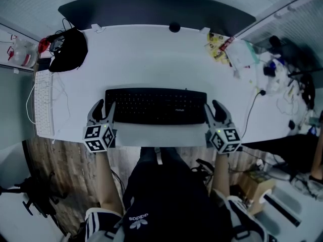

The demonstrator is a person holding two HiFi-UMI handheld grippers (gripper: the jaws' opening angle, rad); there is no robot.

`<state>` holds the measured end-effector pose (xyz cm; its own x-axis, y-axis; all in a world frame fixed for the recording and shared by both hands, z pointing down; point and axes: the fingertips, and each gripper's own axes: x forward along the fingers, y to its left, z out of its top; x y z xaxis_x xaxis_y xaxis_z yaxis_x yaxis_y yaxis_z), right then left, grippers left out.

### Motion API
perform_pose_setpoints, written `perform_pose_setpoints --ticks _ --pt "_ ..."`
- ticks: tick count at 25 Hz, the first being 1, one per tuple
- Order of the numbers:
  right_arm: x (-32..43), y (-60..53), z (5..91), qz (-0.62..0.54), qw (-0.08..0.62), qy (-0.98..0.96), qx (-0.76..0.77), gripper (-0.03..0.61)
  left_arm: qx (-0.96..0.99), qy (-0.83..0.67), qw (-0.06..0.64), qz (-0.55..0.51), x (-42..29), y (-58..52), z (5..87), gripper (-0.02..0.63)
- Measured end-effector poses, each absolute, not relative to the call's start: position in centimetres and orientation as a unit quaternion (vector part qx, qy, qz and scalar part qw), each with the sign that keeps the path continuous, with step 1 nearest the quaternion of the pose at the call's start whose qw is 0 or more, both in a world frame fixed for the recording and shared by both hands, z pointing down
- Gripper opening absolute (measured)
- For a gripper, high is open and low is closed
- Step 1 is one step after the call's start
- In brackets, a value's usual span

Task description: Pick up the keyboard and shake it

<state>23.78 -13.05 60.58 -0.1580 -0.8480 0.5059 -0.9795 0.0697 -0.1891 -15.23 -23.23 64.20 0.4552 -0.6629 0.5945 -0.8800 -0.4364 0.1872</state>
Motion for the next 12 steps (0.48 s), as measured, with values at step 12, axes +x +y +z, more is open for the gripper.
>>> perform_pose_setpoints --ticks 12 --pt "23.9 -14.3 65.2 0.319 0.149 -0.706 0.615 0.190 0.779 -0.460 0.333 0.265 -16.3 -24.8 70.0 0.221"
